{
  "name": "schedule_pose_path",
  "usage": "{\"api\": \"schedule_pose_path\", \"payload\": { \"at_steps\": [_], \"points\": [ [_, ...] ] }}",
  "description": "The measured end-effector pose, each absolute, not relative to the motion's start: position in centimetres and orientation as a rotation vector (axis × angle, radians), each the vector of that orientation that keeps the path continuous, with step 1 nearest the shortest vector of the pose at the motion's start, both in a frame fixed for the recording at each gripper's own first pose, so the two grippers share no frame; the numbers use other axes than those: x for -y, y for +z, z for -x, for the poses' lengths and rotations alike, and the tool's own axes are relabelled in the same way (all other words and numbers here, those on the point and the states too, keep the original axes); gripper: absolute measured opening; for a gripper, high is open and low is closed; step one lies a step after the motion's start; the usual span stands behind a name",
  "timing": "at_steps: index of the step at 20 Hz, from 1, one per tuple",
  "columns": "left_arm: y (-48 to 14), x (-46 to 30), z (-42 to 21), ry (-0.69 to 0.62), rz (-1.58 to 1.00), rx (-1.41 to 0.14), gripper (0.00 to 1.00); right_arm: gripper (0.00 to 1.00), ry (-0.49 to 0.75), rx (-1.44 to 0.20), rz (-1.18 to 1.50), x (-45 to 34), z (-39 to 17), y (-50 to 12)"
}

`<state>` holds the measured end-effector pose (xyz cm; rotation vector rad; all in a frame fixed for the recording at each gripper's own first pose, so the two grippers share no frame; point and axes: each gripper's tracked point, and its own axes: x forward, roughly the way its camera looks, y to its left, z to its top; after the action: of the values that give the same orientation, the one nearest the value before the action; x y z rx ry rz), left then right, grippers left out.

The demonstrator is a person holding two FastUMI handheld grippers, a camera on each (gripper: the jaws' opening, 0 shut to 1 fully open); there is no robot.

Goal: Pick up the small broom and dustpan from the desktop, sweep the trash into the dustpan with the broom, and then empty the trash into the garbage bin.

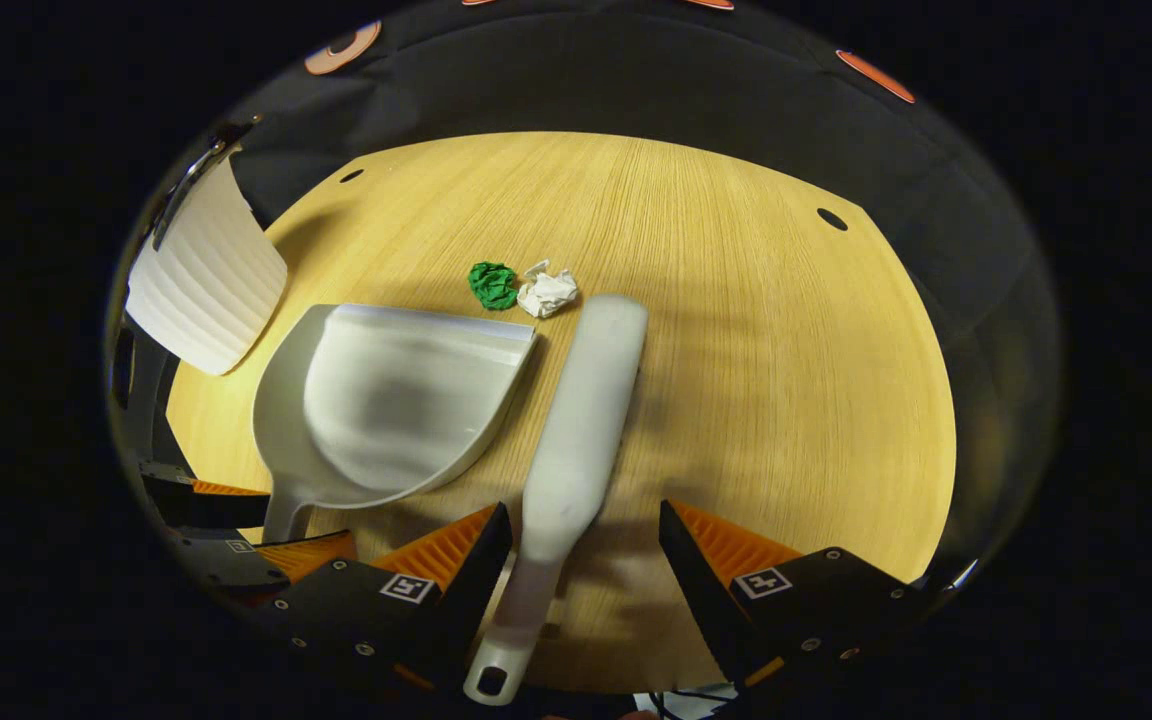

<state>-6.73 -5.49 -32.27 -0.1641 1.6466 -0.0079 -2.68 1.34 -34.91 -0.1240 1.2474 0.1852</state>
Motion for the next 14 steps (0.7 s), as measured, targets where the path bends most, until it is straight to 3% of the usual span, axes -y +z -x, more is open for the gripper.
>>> {"api": "schedule_pose_path", "payload": {
  "at_steps": [1, 2, 4, 6, 7, 8, 9, 11, 14],
  "points": [
    [-32.7, 5.9, 6.4, -0.031, 0.153, -1.667, 0.98, 0.92, 0.176, -1.262, 0.121, -1.4, 2.7, -35.1],
    [-32.8, 6.1, 6.3, -0.054, 0.139, -1.674, 0.98, 0.84, 0.158, -1.274, 0.122, -1.4, 2.6, -35.5],
    [-33.1, 6.5, 6.2, -0.096, 0.117, -1.697, 0.94, 0.82, 0.128, -1.302, 0.104, -1.4, 3.0, -35.6],
    [-33.4, 6.0, 6.4, -0.109, 0.108, -1.722, 0.8, 0.71, 0.105, -1.313, 0.109, -1.3, 2.9, -35.9],
    [-33.8, 6.1, 6.4, -0.109, 0.119, -1.734, 0.64, 0.55, 0.103, -1.327, 0.098, -1.5, 3.0, -36.0],
    [-34.0, 6.3, 6.6, -0.108, 0.133, -1.751, 0.56, 0.54, 0.094, -1.334, 0.083, -1.7, 3.2, -35.9],
    [-34.4, 6.6, 6.8, -0.13, 0.135, -1.765, 0.38, 0.39, 0.073, -1.338, 0.081, -1.6, 3.2, -35.9],
    [-34.3, 6.3, 6.7, -0.16, 0.107, -1.767, 0.35, 0.25, 0.065, -1.357, 0.071, -1.6, 3.4, -36.1],
    [-33.9, 6.0, 6.7, -0.197, 0.099, -1.777, 0.29, 0.19, 0.09, -1.386, 0.028, -2.1, 3.5, -35.8]
  ]
}}
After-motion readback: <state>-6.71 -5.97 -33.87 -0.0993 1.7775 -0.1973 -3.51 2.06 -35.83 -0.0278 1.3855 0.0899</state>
